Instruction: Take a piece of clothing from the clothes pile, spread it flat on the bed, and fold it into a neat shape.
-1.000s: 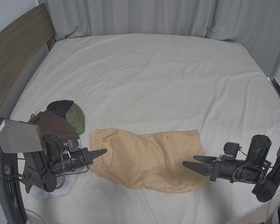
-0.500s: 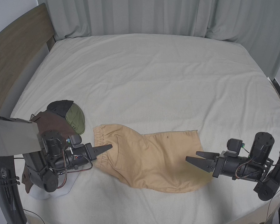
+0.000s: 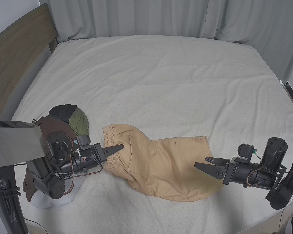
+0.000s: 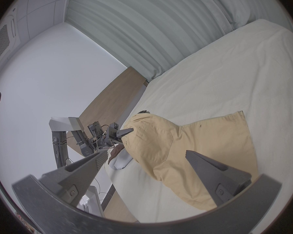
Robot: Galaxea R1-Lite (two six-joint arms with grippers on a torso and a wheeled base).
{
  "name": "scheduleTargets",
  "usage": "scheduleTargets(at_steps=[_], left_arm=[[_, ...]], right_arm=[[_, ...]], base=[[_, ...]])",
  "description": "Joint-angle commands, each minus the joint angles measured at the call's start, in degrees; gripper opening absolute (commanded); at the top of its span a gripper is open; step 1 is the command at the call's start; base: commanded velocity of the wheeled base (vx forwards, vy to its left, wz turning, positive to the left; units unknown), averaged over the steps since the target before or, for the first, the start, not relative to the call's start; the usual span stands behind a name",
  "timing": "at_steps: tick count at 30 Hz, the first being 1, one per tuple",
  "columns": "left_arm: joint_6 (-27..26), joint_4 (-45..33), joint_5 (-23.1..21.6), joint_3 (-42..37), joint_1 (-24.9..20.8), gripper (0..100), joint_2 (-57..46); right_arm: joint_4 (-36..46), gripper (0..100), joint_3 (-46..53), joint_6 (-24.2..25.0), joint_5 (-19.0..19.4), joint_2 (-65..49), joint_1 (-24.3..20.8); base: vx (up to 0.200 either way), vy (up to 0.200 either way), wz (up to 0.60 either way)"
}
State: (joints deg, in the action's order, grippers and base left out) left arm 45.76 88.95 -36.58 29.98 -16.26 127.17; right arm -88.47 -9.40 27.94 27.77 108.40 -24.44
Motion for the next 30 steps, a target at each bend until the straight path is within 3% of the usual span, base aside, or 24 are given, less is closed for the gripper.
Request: scheduleTargets(at_steps=[1,9,25,30], left_arm=[[0.1,0.1,0.0,0.7,-0.8,0,-0.1],[0.2,0.0,0.1,2.1,-2.4,0,0.4],[10.6,0.1,2.0,4.6,-7.5,0,-0.2],[11.5,0.0,2.9,6.1,-8.4,0,0.1]], right_arm=[[0.0,100,0.0,0.0,0.0,-0.2,0.2],[0.0,100,-0.1,0.0,0.0,-0.4,0.3],[0.0,100,-1.1,0.2,0.1,-0.5,1.5],[0.0,100,-1.7,0.3,0.1,-0.7,1.8]], base=[[0.0,0.0,0.0],[0.0,0.0,0.0],[0.0,0.0,0.0],[0.0,0.0,0.0]])
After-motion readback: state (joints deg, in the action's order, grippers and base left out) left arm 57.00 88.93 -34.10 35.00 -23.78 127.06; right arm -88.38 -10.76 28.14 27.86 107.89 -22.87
